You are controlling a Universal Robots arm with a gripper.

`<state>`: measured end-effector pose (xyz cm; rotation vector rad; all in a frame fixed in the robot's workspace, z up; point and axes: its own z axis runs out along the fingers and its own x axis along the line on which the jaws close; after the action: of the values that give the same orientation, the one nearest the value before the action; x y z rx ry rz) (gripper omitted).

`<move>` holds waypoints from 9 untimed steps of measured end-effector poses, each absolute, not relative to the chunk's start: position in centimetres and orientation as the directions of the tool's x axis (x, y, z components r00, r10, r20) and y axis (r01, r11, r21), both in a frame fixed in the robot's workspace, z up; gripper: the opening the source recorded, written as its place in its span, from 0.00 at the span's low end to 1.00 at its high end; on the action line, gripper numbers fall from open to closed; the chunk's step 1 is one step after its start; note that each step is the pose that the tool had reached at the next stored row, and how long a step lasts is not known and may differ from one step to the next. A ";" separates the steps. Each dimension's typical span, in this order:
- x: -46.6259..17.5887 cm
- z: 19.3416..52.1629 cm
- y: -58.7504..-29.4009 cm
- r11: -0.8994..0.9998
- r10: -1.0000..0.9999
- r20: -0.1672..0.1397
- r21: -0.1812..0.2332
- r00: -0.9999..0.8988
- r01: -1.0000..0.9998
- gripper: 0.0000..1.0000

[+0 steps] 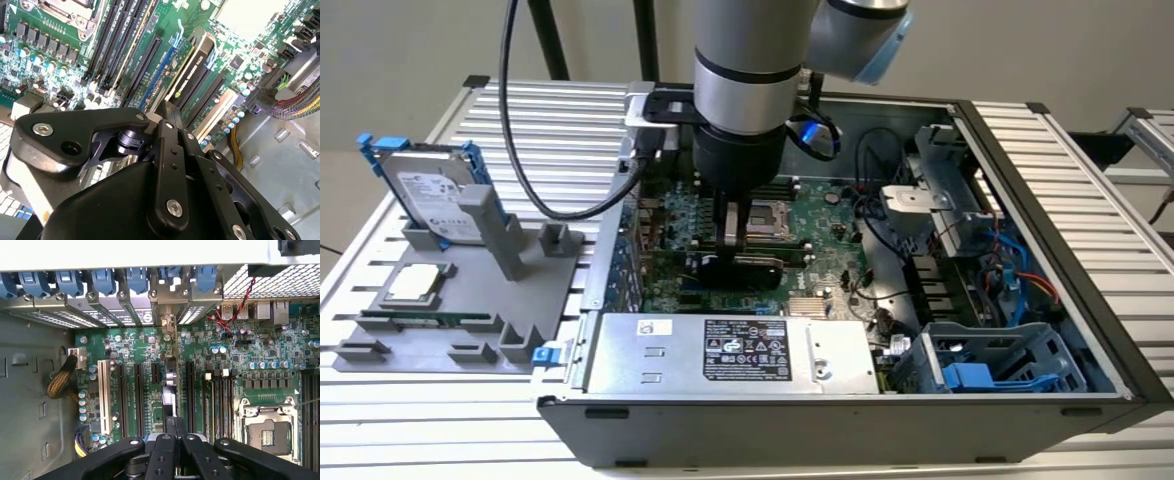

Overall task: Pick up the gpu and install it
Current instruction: 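Insert the gpu into the slot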

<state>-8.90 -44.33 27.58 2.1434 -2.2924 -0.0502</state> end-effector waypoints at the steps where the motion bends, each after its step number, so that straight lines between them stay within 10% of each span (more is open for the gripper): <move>1: -9.0 27.7 -44.3 0.067 -0.998 -0.019 0.026 -0.067 -0.997 0.00; 9: -10.3 28.4 -44.3 0.064 -0.998 -0.018 0.030 -0.064 -0.998 0.00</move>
<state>-10.28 -44.29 28.36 2.1438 -2.2857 -0.0527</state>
